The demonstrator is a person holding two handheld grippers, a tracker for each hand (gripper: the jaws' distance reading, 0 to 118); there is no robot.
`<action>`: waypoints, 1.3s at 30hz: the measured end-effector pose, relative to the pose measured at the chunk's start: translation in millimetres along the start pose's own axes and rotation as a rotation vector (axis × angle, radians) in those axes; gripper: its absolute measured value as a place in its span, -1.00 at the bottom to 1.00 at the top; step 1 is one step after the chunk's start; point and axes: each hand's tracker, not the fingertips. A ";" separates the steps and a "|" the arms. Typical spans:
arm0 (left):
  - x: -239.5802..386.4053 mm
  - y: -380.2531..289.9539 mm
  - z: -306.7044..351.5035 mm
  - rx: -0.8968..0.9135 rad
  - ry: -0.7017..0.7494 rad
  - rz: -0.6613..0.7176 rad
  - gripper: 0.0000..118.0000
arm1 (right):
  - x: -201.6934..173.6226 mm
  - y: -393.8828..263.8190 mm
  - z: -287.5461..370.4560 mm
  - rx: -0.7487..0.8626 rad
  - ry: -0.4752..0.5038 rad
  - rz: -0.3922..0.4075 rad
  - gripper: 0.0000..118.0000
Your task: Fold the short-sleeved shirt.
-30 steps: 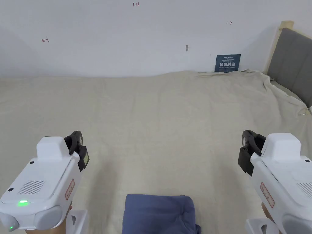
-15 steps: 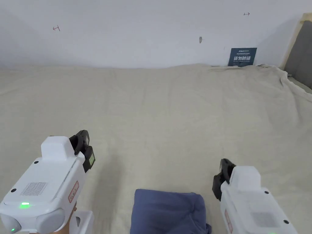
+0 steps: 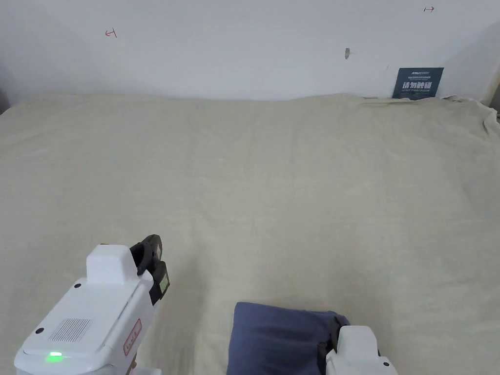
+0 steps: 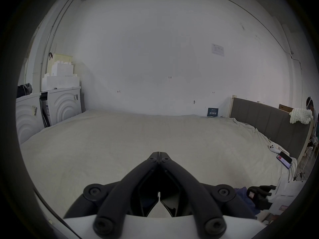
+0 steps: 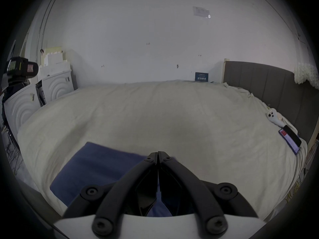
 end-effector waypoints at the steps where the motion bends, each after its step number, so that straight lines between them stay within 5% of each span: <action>1: -0.8 -3.0 0.0 -0.008 -0.004 0.003 -1.00 | -1.9 -3.7 -3.1 -0.009 0.009 0.008 -1.00; 10: 5.5 -21.5 -2.0 -0.090 -0.048 0.024 -1.00 | -2.1 -33.3 -24.5 -0.074 0.061 0.057 -1.00; 16: 10.9 -35.1 -26.1 -0.310 -0.195 0.161 -0.89 | -3.5 -32.2 -23.6 -0.074 0.061 0.071 -1.00; 18: 9.8 -42.5 -41.9 -0.419 -0.266 0.233 -0.67 | -2.9 -31.0 -23.9 -0.079 0.065 0.082 -1.00; 22: 11.6 -62.2 -73.1 -0.630 -0.427 0.294 0.52 | -1.2 -30.7 -23.9 -0.080 0.072 0.074 -1.00; 23: 13.0 -68.1 -80.4 -0.675 -0.461 0.282 0.61 | -1.1 -31.0 -23.9 -0.079 0.072 0.075 -1.00; 34: 15.3 -105.6 -128.5 -0.925 -0.553 0.297 0.59 | 1.2 -28.7 -22.7 -0.085 0.082 0.059 -1.00; 36: 10.9 -104.3 -131.4 -0.915 -0.563 0.328 0.46 | 1.9 -28.2 -22.8 -0.086 0.085 0.056 -1.00; 39: 13.1 -106.4 -138.6 -0.994 -0.603 0.327 0.02 | 2.6 -27.8 -22.9 -0.089 0.090 0.050 -1.00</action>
